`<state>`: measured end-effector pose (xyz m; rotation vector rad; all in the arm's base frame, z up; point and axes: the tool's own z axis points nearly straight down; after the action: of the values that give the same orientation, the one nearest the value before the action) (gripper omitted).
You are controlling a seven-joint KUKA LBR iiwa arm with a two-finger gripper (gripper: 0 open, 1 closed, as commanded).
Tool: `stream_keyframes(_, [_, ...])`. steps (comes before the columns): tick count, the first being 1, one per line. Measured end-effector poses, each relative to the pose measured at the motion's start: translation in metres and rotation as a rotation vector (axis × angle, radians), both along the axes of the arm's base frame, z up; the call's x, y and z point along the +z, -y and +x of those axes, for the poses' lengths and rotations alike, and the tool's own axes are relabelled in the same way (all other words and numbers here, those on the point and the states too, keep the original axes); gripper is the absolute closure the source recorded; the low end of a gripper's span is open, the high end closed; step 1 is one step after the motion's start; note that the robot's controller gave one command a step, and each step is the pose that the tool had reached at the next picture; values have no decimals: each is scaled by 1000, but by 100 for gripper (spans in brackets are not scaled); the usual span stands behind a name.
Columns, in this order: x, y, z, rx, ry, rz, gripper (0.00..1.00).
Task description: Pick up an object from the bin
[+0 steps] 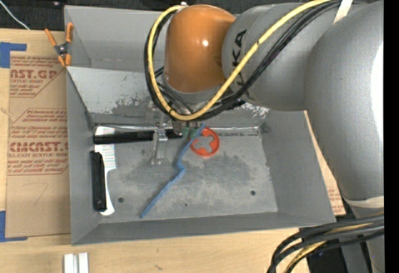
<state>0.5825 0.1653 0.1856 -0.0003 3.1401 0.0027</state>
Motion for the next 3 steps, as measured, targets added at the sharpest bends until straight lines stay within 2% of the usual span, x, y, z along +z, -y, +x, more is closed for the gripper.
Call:
stream_keyframes(1, [0,0,0,0,0,0,0])
stream_keyframes(2, [-15,17,-28,367,3,0,0])
stream_keyframes(3, [-38,31,-29,422,2,1,0])
